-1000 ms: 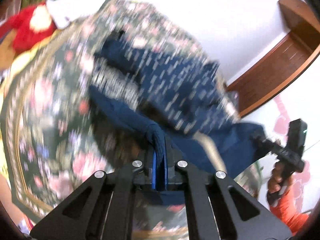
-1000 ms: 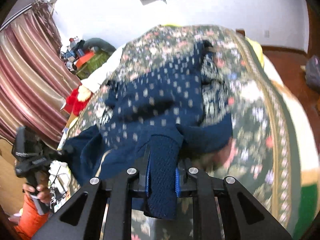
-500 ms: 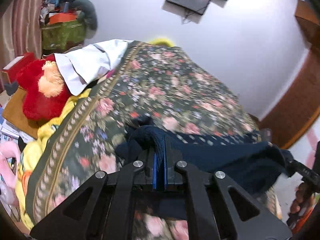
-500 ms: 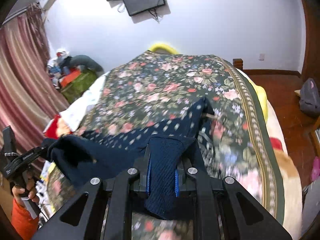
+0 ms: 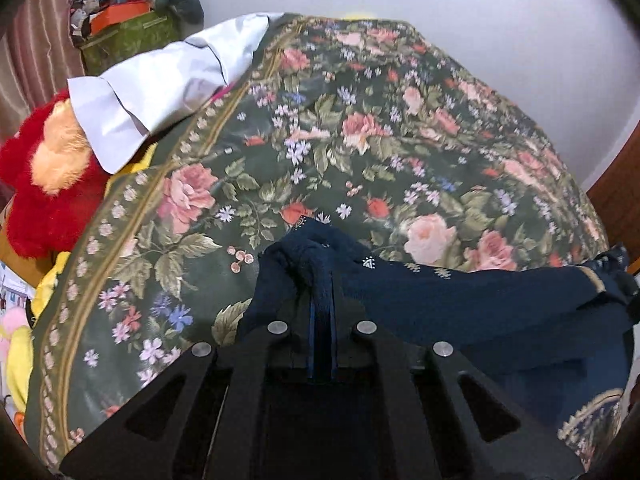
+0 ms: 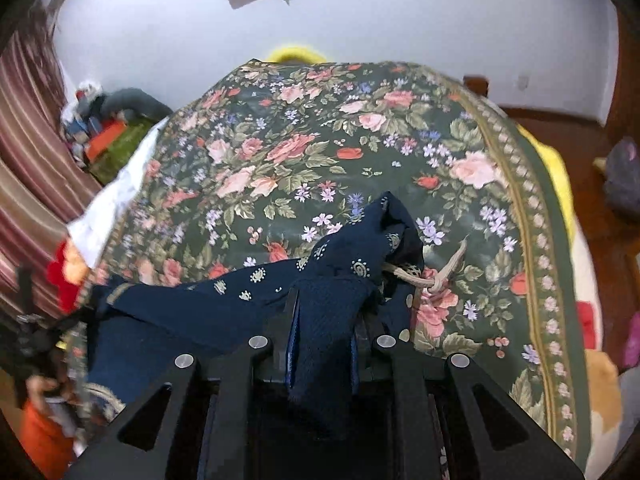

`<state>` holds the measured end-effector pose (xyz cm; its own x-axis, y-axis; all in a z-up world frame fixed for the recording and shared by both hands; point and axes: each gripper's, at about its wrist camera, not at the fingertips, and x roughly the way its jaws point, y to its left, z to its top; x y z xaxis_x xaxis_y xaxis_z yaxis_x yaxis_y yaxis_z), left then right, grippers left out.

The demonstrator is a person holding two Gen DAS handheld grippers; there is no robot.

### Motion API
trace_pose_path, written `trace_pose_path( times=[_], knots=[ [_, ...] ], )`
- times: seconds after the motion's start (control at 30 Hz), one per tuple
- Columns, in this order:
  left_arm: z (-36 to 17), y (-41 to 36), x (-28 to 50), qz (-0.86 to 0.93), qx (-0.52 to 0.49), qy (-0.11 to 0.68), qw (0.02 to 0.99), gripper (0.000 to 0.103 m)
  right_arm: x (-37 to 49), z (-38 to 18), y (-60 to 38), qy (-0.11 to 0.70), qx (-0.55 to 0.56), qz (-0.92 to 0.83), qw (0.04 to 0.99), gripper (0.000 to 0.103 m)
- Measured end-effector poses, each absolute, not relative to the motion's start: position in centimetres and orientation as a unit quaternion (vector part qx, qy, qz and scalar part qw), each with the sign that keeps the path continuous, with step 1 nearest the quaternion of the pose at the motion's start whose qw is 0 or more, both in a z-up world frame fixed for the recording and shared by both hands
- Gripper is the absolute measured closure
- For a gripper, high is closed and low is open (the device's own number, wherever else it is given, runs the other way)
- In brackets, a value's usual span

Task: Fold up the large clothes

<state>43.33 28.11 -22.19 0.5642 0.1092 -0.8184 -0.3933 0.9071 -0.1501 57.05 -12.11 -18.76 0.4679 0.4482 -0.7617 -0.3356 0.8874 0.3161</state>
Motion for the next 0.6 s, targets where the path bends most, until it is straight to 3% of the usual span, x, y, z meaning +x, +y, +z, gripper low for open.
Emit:
trace_pose_path(
  times=[0.37,0.5,0.6],
  knots=[
    [-19.3,29.3,43.2,0.124,-0.141,0.469,0.863,0.083,57.1,-14.0,-19.5,0.452,0.09,0.156,0.874,0.088],
    [-15.1,29.6,41.5,0.15,-0.127,0.424,0.884,0.046,54.2,-13.1,-19.1,0.458,0.039,0.192,0.867,0.088],
    [-12.9,29.1,40.0,0.148,-0.118,0.397,0.898,0.041,50.8,-12.9,-16.9,0.452,-0.017,0.234,0.861,0.088]
  ],
)
